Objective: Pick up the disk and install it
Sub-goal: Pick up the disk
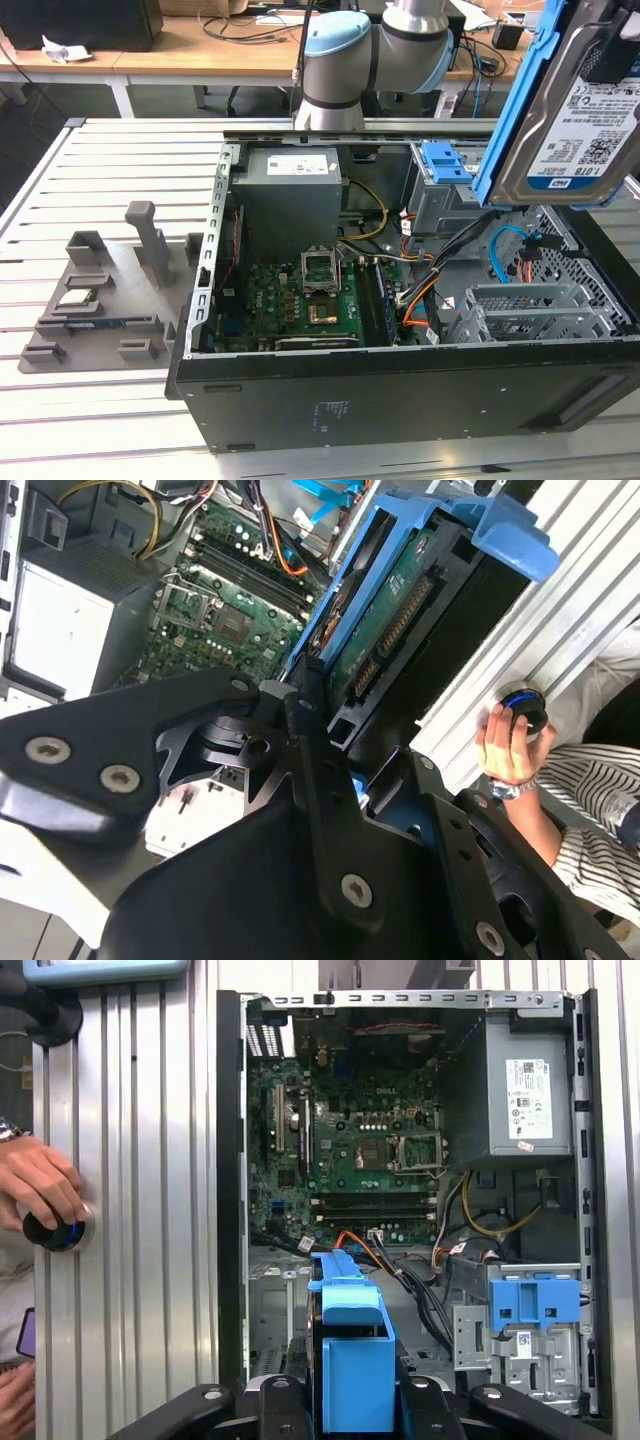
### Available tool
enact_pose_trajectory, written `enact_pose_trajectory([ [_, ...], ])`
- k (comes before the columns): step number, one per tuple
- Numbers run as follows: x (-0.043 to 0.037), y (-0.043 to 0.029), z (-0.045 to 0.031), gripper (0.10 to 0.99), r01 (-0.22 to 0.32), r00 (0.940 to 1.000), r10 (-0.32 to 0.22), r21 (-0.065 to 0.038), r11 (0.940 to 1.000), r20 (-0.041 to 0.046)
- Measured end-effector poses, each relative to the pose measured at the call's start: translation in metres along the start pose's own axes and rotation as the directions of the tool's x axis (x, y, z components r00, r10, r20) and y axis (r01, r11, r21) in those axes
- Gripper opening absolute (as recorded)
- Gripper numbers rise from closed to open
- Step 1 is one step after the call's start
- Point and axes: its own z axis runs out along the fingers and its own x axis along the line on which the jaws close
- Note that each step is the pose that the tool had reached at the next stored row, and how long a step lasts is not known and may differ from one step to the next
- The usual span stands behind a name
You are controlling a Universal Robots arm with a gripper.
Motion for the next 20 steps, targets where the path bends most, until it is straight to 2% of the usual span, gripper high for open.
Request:
enact_pose_trajectory([
  [7,0.0129,-0.0004,0.0011,0.365,0.0,1.0,0.0,0.0,1.0,0.0],
  [20,0.0427,-0.0015,0.0052,0.365,0.0,1.0,0.0,0.0,1.0,-0.0001],
])
